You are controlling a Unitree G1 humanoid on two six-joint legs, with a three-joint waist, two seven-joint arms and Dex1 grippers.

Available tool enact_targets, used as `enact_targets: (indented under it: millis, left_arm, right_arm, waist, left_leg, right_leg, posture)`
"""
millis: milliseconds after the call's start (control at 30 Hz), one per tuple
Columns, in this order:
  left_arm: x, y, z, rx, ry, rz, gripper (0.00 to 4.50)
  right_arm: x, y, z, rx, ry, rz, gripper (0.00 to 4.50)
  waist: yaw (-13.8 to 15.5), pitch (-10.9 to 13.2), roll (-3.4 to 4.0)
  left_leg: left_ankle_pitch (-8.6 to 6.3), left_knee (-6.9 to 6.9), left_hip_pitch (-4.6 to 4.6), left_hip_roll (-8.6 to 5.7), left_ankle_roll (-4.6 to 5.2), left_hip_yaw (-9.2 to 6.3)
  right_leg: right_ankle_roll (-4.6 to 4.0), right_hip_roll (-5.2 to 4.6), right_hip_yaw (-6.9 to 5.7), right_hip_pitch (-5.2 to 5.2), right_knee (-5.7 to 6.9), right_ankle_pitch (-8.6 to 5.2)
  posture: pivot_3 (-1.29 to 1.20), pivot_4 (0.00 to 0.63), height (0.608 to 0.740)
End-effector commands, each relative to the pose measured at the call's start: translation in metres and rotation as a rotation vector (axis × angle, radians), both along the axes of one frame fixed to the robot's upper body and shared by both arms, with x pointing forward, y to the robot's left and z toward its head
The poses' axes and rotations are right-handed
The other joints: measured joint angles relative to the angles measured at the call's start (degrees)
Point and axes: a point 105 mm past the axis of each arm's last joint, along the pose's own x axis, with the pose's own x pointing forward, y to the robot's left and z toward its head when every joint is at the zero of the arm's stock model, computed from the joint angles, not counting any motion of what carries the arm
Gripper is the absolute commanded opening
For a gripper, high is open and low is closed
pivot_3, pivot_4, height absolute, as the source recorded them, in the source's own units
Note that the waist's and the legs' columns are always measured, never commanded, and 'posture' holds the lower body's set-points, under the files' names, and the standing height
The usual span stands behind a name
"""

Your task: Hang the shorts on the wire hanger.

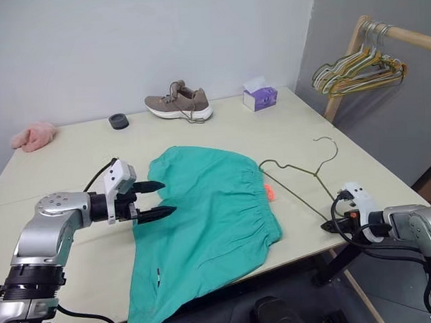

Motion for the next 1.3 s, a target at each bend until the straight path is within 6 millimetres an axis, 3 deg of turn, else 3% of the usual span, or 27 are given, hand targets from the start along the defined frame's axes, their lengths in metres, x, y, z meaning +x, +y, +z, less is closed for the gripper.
enact_targets:
  millis: [33, 600, 900, 1100, 1300]
  left_arm:
    - [0.001, -0.005, 0.015, 0.008, -0.06, -0.035, 4.48]
    - [0.002, -0.003, 0.015, 0.014, -0.068, -0.02, 4.48]
    - [0.002, -0.005, 0.014, 0.022, -0.071, -0.034, 4.48]
    - [0.001, -0.004, 0.014, 0.023, -0.073, -0.03, 4.48]
    - [0.002, -0.003, 0.013, 0.022, -0.074, -0.024, 4.48]
  right_arm:
    - [-0.002, 0.001, 0.001, -0.005, 0.018, 0.019, 0.0]
    - [-0.026, -0.005, 0.003, 0.053, 0.076, -0.032, 0.0]
    - [-0.024, 0.005, -0.005, 0.045, 0.124, 0.003, 0.0]
    - [-0.023, 0.015, 0.005, 0.109, 0.161, 0.02, 0.0]
    - [-0.016, 0.012, 0.016, 0.183, 0.199, -0.029, 0.0]
  waist:
    - [0.0, -0.01, -0.02]
    - [0.02, -0.03, -0.05]
    - [-0.01, -0.12, -0.2]
    - [-0.06, -0.11, -0.19]
    - [-0.02, -0.06, -0.12]
  left_leg:
    - [0.0, 0.0, 0.0, 0.0, 0.0, 0.0]
    - [0.0, 0.0, 0.0, 0.0, 0.0, 0.0]
    - [0.0, 0.0, 0.0, 0.06, 0.0, -0.01]
    - [-0.01, -0.03, 0.0, 0.07, 0.0, -0.01]
    - [-0.01, -0.02, -0.01, 0.05, 0.0, 0.03]
  right_leg:
    - [0.0, 0.0, 0.0, 0.0, 0.0, 0.0]
    - [0.01, 0.02, 0.0, 0.02, -0.03, 0.0]
    - [0.01, 0.07, -0.02, 0.02, -0.03, 0.0]
    - [0.0, 0.08, -0.01, 0.0, -0.03, -0.01]
    - [0.0, 0.07, 0.03, 0.0, -0.03, -0.01]
  posture:
    - [-0.34, 0.0, 0.74]
    - [-0.35, 0.0, 0.74]
    - [-0.34, 0.0, 0.74]
    - [-0.34, 0.0, 0.74]
    - [-0.34, 0.0, 0.74]
